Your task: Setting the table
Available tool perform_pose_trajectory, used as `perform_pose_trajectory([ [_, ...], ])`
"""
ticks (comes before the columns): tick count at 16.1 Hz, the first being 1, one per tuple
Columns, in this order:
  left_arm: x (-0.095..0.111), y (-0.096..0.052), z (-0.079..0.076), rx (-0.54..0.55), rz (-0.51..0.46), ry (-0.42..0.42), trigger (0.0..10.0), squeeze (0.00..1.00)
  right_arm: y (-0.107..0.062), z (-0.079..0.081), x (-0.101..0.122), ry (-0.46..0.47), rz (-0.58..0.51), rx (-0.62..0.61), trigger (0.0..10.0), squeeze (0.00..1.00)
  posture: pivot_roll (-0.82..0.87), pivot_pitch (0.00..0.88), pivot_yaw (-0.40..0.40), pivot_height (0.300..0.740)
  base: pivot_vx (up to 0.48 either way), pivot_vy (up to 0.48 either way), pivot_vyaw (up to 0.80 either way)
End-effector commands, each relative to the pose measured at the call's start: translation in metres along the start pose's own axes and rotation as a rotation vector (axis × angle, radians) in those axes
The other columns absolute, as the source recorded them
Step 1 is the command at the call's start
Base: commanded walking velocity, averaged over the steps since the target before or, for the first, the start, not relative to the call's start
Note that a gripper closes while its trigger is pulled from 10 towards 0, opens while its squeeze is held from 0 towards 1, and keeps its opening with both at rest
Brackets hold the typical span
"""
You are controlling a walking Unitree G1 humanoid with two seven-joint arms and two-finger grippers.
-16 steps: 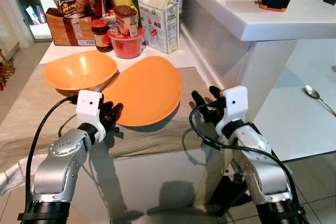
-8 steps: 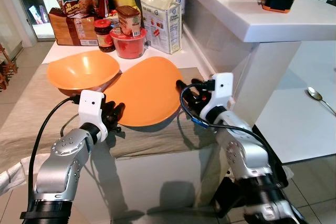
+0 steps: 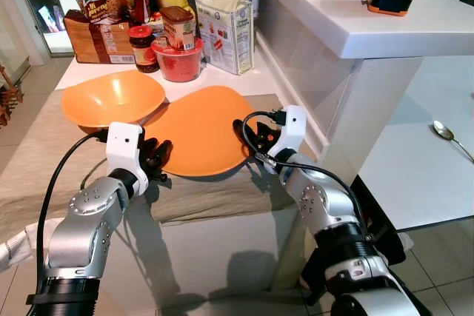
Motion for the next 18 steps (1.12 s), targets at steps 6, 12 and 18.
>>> perform_pose_trajectory([
  [6,-0.017,0.001,-0.007,-0.016,0.080,-0.038,10.0,0.00,0.004,-0.008,0.004,0.018,-0.011,-0.042,0.0,0.00,0.03,0.000,-0.036,0.740,0.000,0.000,0.00],
  [12,-0.003,0.001,-0.015,-0.056,0.034,-0.044,10.0,0.00,-0.008,-0.027,-0.004,-0.076,0.019,-0.108,0.0,0.00,0.03,0.000,-0.038,0.740,0.000,0.000,0.00],
  [18,0.002,0.002,-0.017,-0.070,0.021,-0.023,10.0,0.00,-0.025,-0.051,-0.006,-0.163,0.019,-0.214,0.0,0.00,0.02,0.000,-0.035,0.740,0.000,0.000,0.00],
])
Point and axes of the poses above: a point about 5 cm out from each wrist's last joint towards the gripper, its own y axis pointing out of the wrist towards the gripper, its own x axis along the axis of the wrist's last joint, z = x × y, the point moved 3 cm from there along y, pointing out of the wrist towards the gripper, and after that the axes turned 4 degrees about y, right-handed, at the moved point
